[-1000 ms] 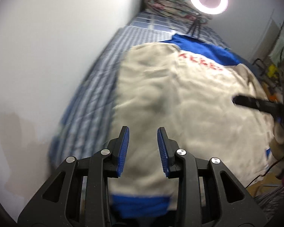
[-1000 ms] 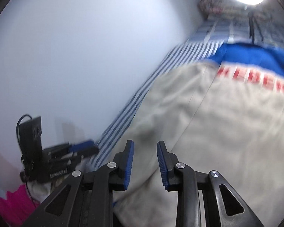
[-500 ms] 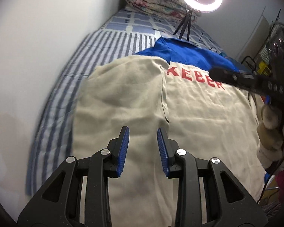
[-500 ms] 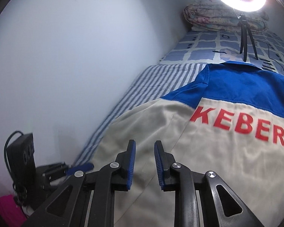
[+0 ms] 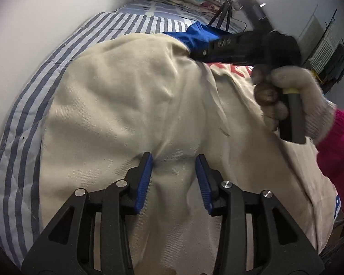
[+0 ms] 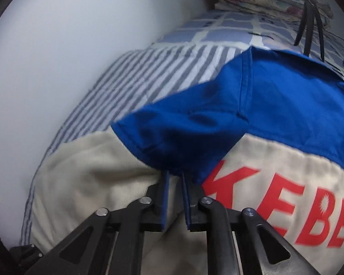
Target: Fold large clothes
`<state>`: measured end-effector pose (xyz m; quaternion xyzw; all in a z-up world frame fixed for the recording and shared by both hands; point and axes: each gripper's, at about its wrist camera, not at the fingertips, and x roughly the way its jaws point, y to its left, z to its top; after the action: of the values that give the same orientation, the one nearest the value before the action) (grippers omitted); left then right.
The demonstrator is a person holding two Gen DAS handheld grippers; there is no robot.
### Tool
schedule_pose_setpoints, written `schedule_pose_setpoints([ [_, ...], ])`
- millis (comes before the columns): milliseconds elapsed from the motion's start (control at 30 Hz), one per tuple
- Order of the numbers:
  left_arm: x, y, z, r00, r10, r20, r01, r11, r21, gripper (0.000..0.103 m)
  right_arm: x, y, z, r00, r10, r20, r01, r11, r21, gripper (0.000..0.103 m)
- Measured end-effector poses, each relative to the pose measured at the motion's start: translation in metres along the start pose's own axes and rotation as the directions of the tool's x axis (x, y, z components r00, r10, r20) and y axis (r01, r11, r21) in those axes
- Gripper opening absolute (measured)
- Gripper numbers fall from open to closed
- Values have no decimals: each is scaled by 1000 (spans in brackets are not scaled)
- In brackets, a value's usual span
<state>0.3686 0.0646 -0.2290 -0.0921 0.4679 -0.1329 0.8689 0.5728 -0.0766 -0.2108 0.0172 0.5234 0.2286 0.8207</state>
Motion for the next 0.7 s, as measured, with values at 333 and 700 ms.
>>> schedule_pose_setpoints([
  [333, -2, 1, -3, 999, -39, 20, 39, 999, -1, 52, 1, -3, 23, 995, -80, 58, 82, 996, -31, 18],
  [700, -30, 20, -5, 995, -102, -21, 100, 991, -87, 52, -29, 8, 12, 995, -84, 53, 84, 996, -6, 23],
])
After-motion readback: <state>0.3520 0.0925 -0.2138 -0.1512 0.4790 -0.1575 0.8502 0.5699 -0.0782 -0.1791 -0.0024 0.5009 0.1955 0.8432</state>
